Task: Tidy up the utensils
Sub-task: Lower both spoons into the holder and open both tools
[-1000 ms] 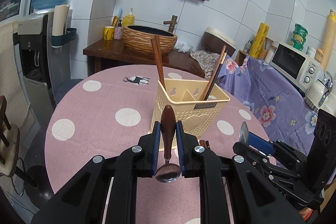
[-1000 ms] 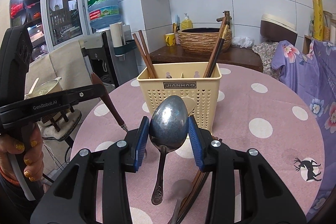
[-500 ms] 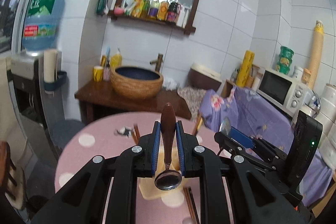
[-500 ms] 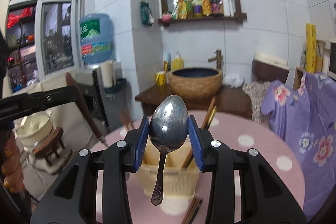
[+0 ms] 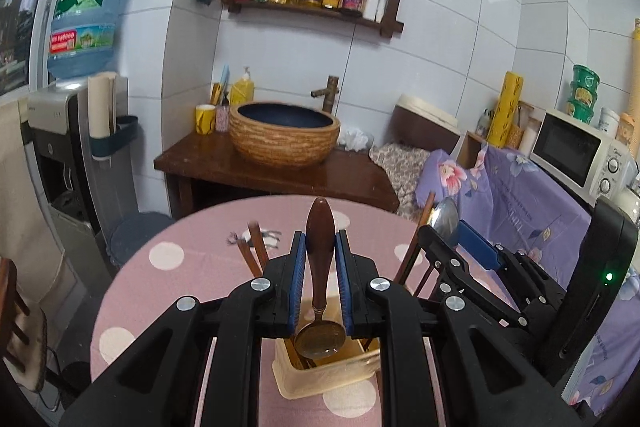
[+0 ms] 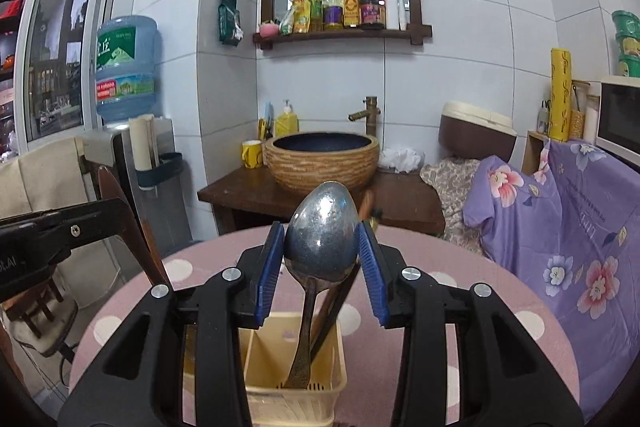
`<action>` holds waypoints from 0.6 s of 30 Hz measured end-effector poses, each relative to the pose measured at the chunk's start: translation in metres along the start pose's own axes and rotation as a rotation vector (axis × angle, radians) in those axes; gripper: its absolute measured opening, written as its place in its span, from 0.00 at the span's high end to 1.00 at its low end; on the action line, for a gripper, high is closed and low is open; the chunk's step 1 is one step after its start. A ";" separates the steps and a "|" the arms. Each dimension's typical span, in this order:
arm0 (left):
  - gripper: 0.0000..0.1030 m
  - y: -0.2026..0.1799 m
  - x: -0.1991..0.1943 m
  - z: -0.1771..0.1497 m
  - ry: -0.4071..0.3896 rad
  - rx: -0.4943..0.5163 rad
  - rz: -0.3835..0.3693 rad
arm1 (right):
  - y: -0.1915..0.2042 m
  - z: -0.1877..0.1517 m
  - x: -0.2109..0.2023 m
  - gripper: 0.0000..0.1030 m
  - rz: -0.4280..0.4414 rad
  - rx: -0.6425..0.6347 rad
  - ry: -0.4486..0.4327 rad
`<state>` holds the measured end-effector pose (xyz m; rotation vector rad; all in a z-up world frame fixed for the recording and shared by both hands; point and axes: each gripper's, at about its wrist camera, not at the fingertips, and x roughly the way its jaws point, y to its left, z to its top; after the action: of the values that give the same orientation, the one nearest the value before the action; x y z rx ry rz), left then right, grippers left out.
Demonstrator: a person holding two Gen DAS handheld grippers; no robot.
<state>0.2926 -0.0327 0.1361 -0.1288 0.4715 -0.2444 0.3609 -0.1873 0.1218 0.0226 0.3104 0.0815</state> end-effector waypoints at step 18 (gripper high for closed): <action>0.84 0.000 0.015 -0.048 0.058 0.042 0.057 | 0.008 -0.065 -0.007 0.62 0.022 -0.097 0.095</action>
<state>0.2834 -0.0398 0.0872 -0.0673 0.5265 -0.2026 0.3342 -0.1795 0.0618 -0.0737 0.4012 0.1199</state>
